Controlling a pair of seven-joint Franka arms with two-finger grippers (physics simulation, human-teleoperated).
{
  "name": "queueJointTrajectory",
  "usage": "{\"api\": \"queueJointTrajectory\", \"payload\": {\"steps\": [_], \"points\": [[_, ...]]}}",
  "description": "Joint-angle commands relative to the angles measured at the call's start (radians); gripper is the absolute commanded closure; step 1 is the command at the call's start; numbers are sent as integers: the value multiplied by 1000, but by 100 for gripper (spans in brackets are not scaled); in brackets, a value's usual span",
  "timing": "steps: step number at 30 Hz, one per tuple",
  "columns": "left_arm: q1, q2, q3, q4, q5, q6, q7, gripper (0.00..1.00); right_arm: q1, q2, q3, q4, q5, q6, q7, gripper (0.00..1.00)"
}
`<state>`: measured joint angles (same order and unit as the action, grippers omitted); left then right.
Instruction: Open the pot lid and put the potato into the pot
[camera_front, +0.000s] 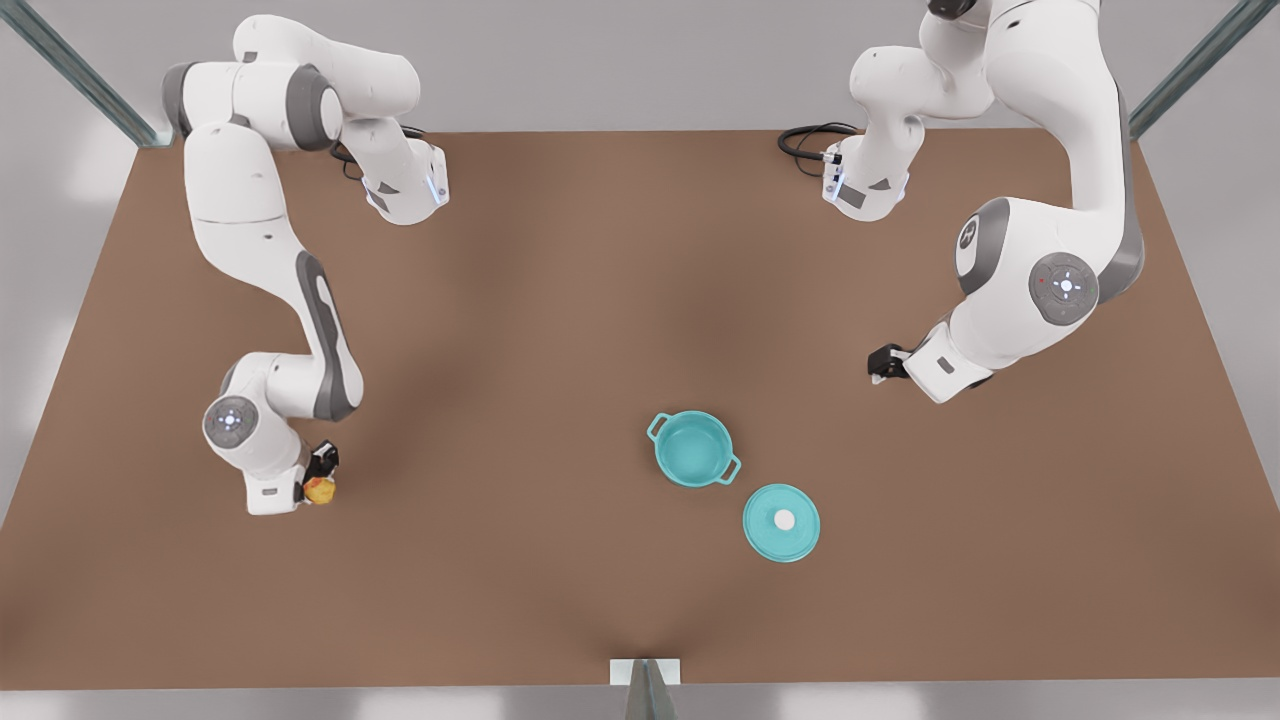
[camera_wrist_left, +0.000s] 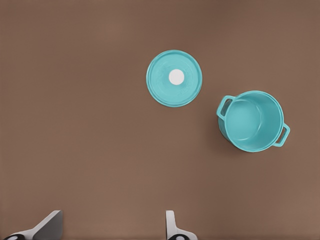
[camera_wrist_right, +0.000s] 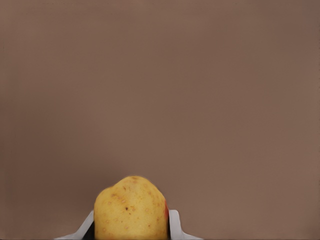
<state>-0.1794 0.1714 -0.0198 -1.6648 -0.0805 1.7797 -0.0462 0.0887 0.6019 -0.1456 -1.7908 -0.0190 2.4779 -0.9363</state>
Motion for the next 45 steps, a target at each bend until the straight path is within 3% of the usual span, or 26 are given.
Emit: {"api": "queueJointTrajectory", "payload": {"steps": [1, 16, 22, 27, 30, 37, 45], "points": [[0, 0, 0, 0, 1, 3, 31, 0, 23, -24, 1, 1, -1, -86, 28, 49], [5, 3, 0, 0, 2, 12, 34, 0, 476, -102, 14, 165, 7, -329, 717, 49], [6, 5, 1, 7, 2, 10, 34, 0, 571, -13, 46, 291, 77, -338, 952, 49], [5, 8, 1, 8, 2, 12, 34, 0, 597, 147, 124, 544, 80, -335, 1122, 50], [5, 10, 1, 8, 2, 14, 34, 0, 594, 223, 139, 654, 128, -294, 1137, 50], [5, 5, 1, 23, 2, 1, 31, 0, 595, 326, 235, 657, 128, 53, 1202, 50], [1, 17, 1, 25, 2, 9, 28, 0, 609, 418, 281, 719, 128, 144, 1258, 49]]}}
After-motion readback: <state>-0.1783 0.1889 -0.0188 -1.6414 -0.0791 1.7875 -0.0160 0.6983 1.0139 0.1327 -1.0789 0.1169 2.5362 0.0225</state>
